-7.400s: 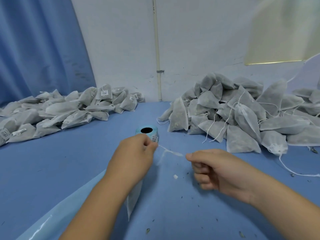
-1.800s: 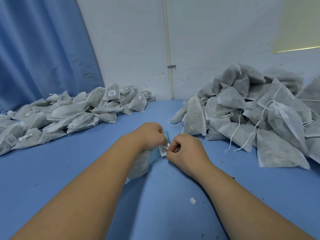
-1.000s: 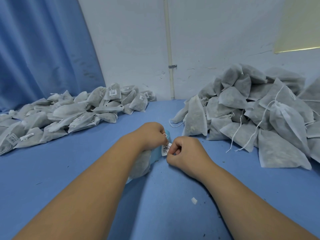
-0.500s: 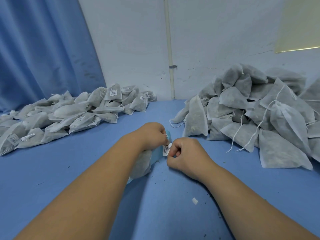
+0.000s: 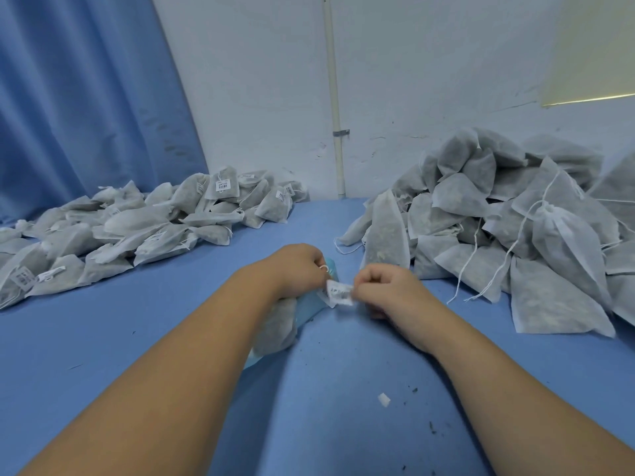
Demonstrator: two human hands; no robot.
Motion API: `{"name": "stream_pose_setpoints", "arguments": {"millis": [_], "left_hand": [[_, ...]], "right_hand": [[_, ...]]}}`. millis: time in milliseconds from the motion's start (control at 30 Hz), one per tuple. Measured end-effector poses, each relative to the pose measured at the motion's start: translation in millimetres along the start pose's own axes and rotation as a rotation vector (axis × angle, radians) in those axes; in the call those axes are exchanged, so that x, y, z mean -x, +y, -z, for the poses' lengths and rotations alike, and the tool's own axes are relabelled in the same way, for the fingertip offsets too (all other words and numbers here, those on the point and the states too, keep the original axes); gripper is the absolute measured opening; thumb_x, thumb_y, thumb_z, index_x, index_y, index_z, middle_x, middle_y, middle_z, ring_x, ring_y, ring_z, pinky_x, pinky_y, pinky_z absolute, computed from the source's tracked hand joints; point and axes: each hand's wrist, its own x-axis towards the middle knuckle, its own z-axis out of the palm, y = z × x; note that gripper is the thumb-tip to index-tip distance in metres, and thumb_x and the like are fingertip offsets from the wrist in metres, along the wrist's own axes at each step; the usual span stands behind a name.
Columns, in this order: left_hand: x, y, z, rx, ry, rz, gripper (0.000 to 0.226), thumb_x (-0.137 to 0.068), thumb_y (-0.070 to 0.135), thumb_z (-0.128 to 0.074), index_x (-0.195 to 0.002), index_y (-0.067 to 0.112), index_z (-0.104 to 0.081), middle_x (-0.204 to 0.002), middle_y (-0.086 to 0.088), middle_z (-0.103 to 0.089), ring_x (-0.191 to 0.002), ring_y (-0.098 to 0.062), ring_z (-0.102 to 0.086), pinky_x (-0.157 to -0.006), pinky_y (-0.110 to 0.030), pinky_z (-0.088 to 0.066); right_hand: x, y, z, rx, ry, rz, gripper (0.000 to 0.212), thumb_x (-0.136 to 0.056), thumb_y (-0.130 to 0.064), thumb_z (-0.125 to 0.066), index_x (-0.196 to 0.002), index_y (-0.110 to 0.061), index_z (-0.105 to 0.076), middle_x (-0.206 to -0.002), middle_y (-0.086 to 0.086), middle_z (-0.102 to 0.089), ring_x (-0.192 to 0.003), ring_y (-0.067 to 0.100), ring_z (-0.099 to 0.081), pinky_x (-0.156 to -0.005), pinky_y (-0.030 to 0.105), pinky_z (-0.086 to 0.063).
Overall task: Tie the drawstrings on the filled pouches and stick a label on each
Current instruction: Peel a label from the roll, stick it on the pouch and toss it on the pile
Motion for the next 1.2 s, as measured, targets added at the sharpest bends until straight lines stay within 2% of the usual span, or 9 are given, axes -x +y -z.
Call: {"name": "stream_pose_setpoints", "arguments": {"millis": [100, 200, 433, 533, 633, 833, 967, 1067, 1200], "left_hand": [[-0.9, -1.3, -0.5, 0.000, -0.003, 0.013, 0.019, -0.089, 0.026, -0.060, -0.074, 0.021, -0.050, -0.077, 0.002, -0.055, -0.058, -0.011, -0.046, -0.053, -0.025, -0.035], [-0.8, -2.3, 0.1, 0.046, -0.022, 0.028, 0.016, -0.087, 0.026, -0.059, -0.077, 0.018, -0.052, -0.079, 0.000, -0.057, -0.058, -0.014, -0.047, -0.055, -0.025, -0.037], [9.5, -3.9, 1.2, 0.232, 0.014, 0.064, 0.019, -0.089, 0.028, -0.058, -0.075, 0.017, -0.052, -0.074, -0.002, -0.057, -0.059, -0.018, -0.049, -0.060, -0.027, -0.043], [22.4, -6.9, 6.3, 0.360, 0.115, 0.070, 0.015, -0.091, 0.029, -0.057, -0.083, 0.016, -0.059, -0.077, 0.003, -0.060, -0.057, -0.013, -0.049, -0.055, -0.021, -0.042], [37.9, -5.2, 14.5, 0.533, 0.243, 0.049, 0.018, -0.091, 0.029, -0.058, -0.084, 0.012, -0.060, -0.079, 0.001, -0.059, -0.056, -0.015, -0.043, -0.056, -0.025, -0.040], [78.3, 21.9, 24.7, 0.828, 0.387, -0.025, 0.019, -0.088, 0.022, -0.062, -0.069, 0.020, -0.061, -0.062, 0.010, -0.057, -0.043, -0.009, -0.039, -0.043, -0.021, -0.034], [102.3, 45.7, 24.6, 1.082, 0.332, -0.005, 0.013, -0.088, 0.015, -0.062, -0.075, 0.012, -0.063, -0.061, 0.005, -0.056, -0.047, -0.012, -0.040, -0.041, -0.023, -0.033], [119.7, 63.9, 13.9, 1.343, 0.193, -0.013, 0.010, -0.090, 0.007, -0.054, -0.083, 0.006, -0.061, -0.063, -0.004, -0.053, -0.048, -0.014, -0.038, -0.038, -0.022, -0.030], [132.5, 78.2, -9.4, 1.690, -0.015, 0.003, 0.017, -0.091, -0.001, -0.044, -0.094, 0.005, -0.059, -0.065, -0.007, -0.056, -0.046, -0.014, -0.041, -0.036, -0.020, -0.031]], "right_hand": [[-7.3, 5.1, 14.1, -0.399, 0.068, -0.066, 0.032, -0.079, 0.002, -0.058, -0.055, -0.018, -0.049, -0.053, -0.002, -0.033, -0.047, 0.012, -0.025, -0.042, 0.021, -0.020], [-9.9, 7.5, 19.8, -0.520, 0.090, -0.061, 0.034, -0.082, 0.003, -0.053, -0.057, -0.018, -0.042, -0.052, -0.004, -0.033, -0.047, 0.011, -0.024, -0.040, 0.020, -0.020], [-8.3, 2.2, 17.0, -0.557, 0.091, -0.080, 0.033, -0.085, -0.002, -0.058, -0.059, -0.017, -0.046, -0.053, -0.004, -0.035, -0.046, 0.011, -0.026, -0.041, 0.021, -0.019], [-5.2, -4.0, 16.0, -0.648, 0.061, -0.101, 0.035, -0.085, -0.006, -0.059, -0.056, -0.019, -0.047, -0.054, -0.004, -0.038, -0.047, 0.011, -0.030, -0.043, 0.023, -0.020], [-2.3, -16.0, 15.9, -0.676, 0.027, -0.085, 0.028, -0.084, -0.006, -0.060, -0.060, -0.017, -0.052, -0.060, -0.002, -0.044, -0.051, 0.011, -0.036, -0.045, 0.023, -0.023], [14.3, -52.8, 18.9, -0.368, -0.068, 0.015, 0.026, -0.082, -0.006, -0.068, -0.065, -0.018, -0.052, -0.065, 0.000, -0.050, -0.058, 0.011, -0.044, -0.051, 0.023, -0.030], [47.8, -76.8, 22.9, -0.273, -0.118, 0.051, 0.029, -0.070, -0.012, -0.077, -0.058, -0.022, -0.053, -0.064, 0.000, -0.050, -0.056, 0.009, -0.045, -0.051, 0.022, -0.034], [84.6, -85.1, 31.9, -0.296, -0.169, 0.051, 0.026, -0.062, -0.017, -0.079, -0.059, -0.022, -0.054, -0.064, -0.002, -0.050, -0.057, 0.008, -0.046, -0.051, 0.021, -0.035], [131.3, -75.9, 40.0, -0.351, -0.220, 0.009, 0.025, -0.053, -0.022, -0.083, -0.060, -0.022, -0.059, -0.069, 0.002, -0.055, -0.060, 0.010, -0.049, -0.054, 0.020, -0.039]]}}
